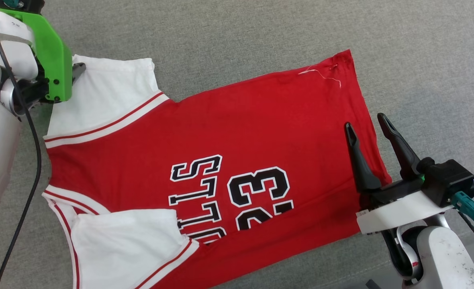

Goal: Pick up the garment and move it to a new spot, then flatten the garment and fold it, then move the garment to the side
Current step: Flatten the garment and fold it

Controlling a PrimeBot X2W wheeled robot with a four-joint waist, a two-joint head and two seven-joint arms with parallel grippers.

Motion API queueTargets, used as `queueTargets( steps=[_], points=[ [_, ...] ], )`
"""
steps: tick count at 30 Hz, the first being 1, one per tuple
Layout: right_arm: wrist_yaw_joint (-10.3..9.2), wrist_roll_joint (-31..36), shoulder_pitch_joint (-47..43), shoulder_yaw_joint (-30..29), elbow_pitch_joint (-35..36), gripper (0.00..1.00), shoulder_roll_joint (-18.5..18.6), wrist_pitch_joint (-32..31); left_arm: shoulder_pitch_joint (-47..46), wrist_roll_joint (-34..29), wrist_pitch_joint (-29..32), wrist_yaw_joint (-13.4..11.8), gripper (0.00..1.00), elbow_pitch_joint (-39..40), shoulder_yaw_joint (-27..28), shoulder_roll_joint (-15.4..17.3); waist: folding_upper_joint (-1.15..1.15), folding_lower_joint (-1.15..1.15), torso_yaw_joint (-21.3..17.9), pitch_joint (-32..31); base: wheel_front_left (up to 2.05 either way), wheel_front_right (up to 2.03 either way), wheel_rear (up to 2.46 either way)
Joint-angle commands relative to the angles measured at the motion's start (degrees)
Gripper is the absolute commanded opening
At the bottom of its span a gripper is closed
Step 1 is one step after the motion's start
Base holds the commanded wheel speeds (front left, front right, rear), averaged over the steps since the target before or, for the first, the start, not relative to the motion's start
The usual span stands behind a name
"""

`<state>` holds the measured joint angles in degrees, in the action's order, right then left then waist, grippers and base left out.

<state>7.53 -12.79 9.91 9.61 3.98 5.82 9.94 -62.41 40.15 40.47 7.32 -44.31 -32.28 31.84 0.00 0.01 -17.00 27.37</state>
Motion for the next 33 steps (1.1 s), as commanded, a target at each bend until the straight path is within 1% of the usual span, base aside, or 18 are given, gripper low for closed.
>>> queueTargets(
  steps=[1, 6, 11, 14, 18, 22, 24, 29, 33],
  points=[
    [-0.04, -0.1, 1.1, 0.0, -0.2, 1.00, 0.0, 0.4, 1.1, 0.9, 1.1, 0.2, 0.00, -1.4, -1.1, -0.7, 0.00, -0.01, 0.3, -0.4, 0.00, 0.00, 0.00],
    [-0.04, 0.0, 1.0, -0.2, -0.4, 1.00, 0.5, -0.1, 1.6, 2.7, -1.4, 0.2, 0.00, -1.4, -1.4, -1.5, 0.00, -0.01, 1.3, -2.2, 0.00, 0.00, 0.00],
    [-0.04, -0.1, 0.3, -0.8, -0.7, 1.00, 1.5, -1.4, 2.9, 5.5, -6.0, 0.2, 0.00, 0.5, -1.1, -2.1, 0.00, -0.01, 2.5, -5.3, 0.00, 0.00, 0.00],
    [-0.04, 0.2, -0.5, -1.5, -0.6, 1.00, 2.7, -2.9, 4.4, 6.5, -7.7, 0.2, 0.00, 2.8, -1.9, -1.6, 0.00, -0.01, 3.6, -7.3, 0.00, 0.00, 0.00],
    [-0.04, 0.5, -1.5, -2.6, -0.5, 1.00, 5.3, -7.1, 6.9, 7.9, -9.3, 0.2, 0.00, 6.8, -2.4, -0.5, 0.00, -0.01, 5.7, -9.8, 0.00, 0.00, 0.00],
    [-0.04, -1.0, -1.8, -2.5, -0.2, 1.00, 9.3, -14.2, 10.0, 9.4, -9.6, 0.0, 0.00, 12.2, -2.4, 0.2, 0.00, -0.01, 8.2, -11.5, 0.00, 0.00, 0.00],
    [-0.04, -2.4, -2.0, -2.6, 0.6, 1.00, 11.6, -18.8, 11.8, 10.3, -9.4, -0.9, 0.00, 15.8, -2.0, 0.2, 0.00, -0.01, 9.5, -11.8, 0.00, 0.00, 0.00],
    [-0.04, -5.5, -0.3, -3.1, 3.4, 1.00, 19.1, -30.7, 16.2, 10.4, -9.5, -4.1, 0.00, 26.7, -2.1, 1.0, 0.00, -0.01, 12.5, -10.7, 0.00, 0.00, 0.00],
    [-0.04, -9.8, 3.7, -3.5, 3.8, 1.00, 22.6, -38.1, 19.3, 10.0, -10.1, -6.6, 0.00, 34.6, -2.0, 1.9, 0.00, -0.01, 14.6, -9.4, 0.00, 0.00, 0.00]
  ],
)
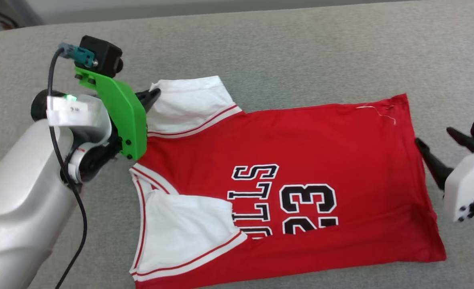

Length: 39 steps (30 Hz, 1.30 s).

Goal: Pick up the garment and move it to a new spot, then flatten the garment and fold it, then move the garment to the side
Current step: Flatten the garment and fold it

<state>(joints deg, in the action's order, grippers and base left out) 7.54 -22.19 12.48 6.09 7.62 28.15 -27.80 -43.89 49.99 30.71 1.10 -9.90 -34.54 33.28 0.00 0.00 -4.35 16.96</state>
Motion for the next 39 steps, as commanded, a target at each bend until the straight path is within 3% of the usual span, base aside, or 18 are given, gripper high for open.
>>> queueTargets(
  steps=[1, 6, 13, 29, 30, 31, 32, 33, 39],
  points=[
    [-0.05, -1.3, 2.2, 0.0, -0.2, 1.00, 1.0, -1.8, 1.4, 0.0, -0.5, -0.9, 0.00, 1.9, 0.3, 0.7, 0.00, 0.00, 2.3, 1.4, 0.00, 0.00, 0.00],
    [-0.05, -5.0, 8.3, 0.2, -4.1, 1.00, 3.7, -9.7, 4.3, -0.5, -1.0, -3.7, 0.00, 10.3, 0.8, 1.8, 0.00, 0.00, 4.5, 3.7, 0.00, 0.00, 0.00],
    [-0.05, -6.3, 16.2, -0.2, -11.0, 1.00, 6.1, -15.8, 6.3, -1.5, -1.9, -6.3, 0.00, 18.6, 1.5, 3.1, 0.00, 0.00, 7.7, 7.4, 0.00, 0.00, 0.00],
    [-0.05, -3.8, 21.4, 3.6, -23.2, 1.00, 6.1, -14.7, 6.1, -2.5, -3.3, -6.2, 0.00, 21.5, 0.2, 1.7, 0.00, 0.00, 10.8, 10.3, 0.00, 0.00, 0.00],
    [-0.05, -4.0, 21.5, 3.8, -23.6, 0.94, 6.0, -14.5, 6.2, -2.4, -3.3, -6.2, 0.00, 21.4, 0.2, 1.7, 0.00, 0.00, 10.8, 10.3, 0.00, 0.00, 0.00],
    [-0.05, -4.2, 21.5, 3.9, -24.1, 0.64, 6.0, -14.3, 6.2, -2.4, -3.4, -6.1, 0.00, 21.2, 0.1, 1.7, 0.00, 0.00, 10.8, 10.2, 0.00, 0.00, 0.00],
    [-0.05, -4.4, 21.6, 4.0, -24.4, 0.23, 6.0, -14.1, 6.3, -2.3, -3.5, -6.1, 0.00, 21.1, 0.1, 1.7, 0.00, 0.00, 10.8, 10.1, 0.00, 0.00, 0.00],
    [-0.05, -4.5, 21.6, 4.1, -24.9, 0.00, 6.0, -13.9, 6.4, -2.2, -3.5, -6.0, 0.00, 20.9, 0.1, 1.6, 0.00, 0.00, 10.8, 10.0, 0.00, 0.00, 0.00],
    [-0.05, -5.1, 22.0, 3.7, -26.3, 0.00, 6.0, -11.4, 7.1, -1.7, -4.8, -5.9, 0.00, 18.6, 0.5, 1.5, 0.00, 0.00, 10.5, 7.8, 0.00, 0.00, 0.00]
  ],
)
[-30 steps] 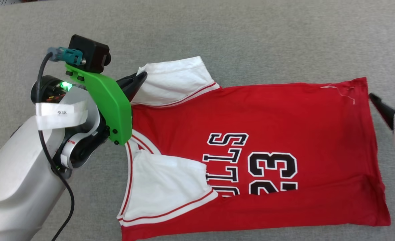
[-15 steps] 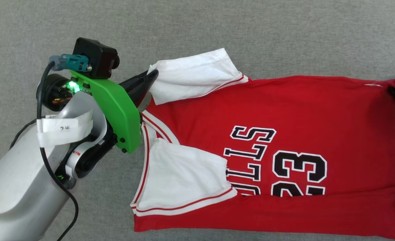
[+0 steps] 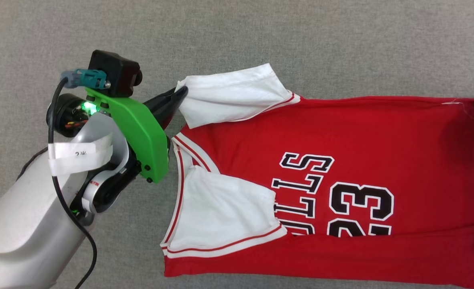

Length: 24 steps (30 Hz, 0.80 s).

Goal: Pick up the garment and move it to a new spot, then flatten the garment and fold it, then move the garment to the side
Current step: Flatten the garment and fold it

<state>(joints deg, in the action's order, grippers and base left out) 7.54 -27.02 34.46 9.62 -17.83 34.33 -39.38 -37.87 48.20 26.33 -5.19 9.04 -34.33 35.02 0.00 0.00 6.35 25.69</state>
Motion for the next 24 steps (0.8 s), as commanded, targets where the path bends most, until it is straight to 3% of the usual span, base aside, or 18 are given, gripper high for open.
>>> queueTargets(
  steps=[1, 12, 24],
  points=[
    [-0.05, -0.4, 0.0, -0.1, -1.0, 0.00, -0.3, 0.8, 1.2, 0.1, -0.8, 0.4, 0.00, -0.7, 0.4, -0.3, 0.00, 0.00, -0.2, -1.4, 0.00, 0.00, 0.00],
    [-0.05, -2.8, -4.8, -1.8, 0.3, 0.00, -0.9, 8.2, 5.3, 1.5, -3.3, 0.7, 0.00, -4.9, 0.7, 0.1, 0.00, 0.00, -1.2, -9.7, 0.00, 0.00, 0.00],
    [-0.05, -7.5, -20.5, -5.4, 6.9, 0.00, -2.5, 11.9, 17.2, 5.1, -3.9, -1.2, 0.00, -2.0, -0.1, 2.4, 0.00, 0.00, -0.9, -17.4, 0.00, 0.00, 0.00]
  ],
)
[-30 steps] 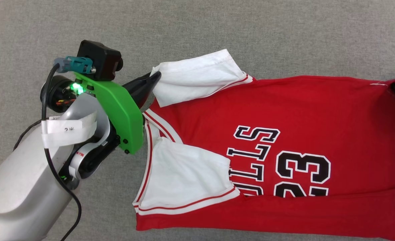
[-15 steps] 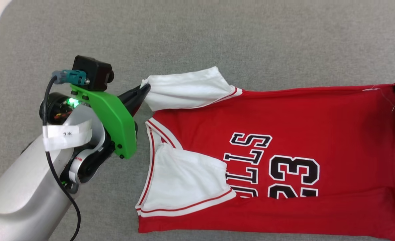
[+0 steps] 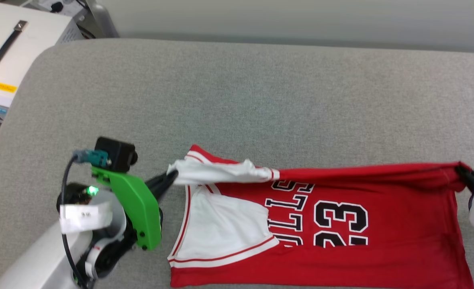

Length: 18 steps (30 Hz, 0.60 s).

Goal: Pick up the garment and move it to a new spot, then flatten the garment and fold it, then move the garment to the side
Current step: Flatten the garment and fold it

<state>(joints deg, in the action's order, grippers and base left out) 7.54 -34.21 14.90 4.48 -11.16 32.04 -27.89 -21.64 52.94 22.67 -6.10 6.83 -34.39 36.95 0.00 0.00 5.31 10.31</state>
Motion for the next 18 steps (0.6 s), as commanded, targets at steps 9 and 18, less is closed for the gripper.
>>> queueTargets(
  steps=[9, 18],
  points=[
    [-0.05, -2.4, -11.6, -1.8, 4.5, 0.00, 0.0, -0.7, 9.5, -0.4, 1.1, -1.6, 0.00, 1.8, -4.5, 2.3, 0.00, 0.00, 0.1, -3.7, 0.00, 0.00, 0.00],
    [-0.05, -2.6, -17.1, -0.8, 6.5, 0.00, 2.2, -2.8, 11.8, -1.0, 0.6, -1.3, 0.00, -0.6, -6.8, 1.2, 0.00, 0.00, 0.0, -3.0, 0.00, 0.00, 0.00]
  ],
)
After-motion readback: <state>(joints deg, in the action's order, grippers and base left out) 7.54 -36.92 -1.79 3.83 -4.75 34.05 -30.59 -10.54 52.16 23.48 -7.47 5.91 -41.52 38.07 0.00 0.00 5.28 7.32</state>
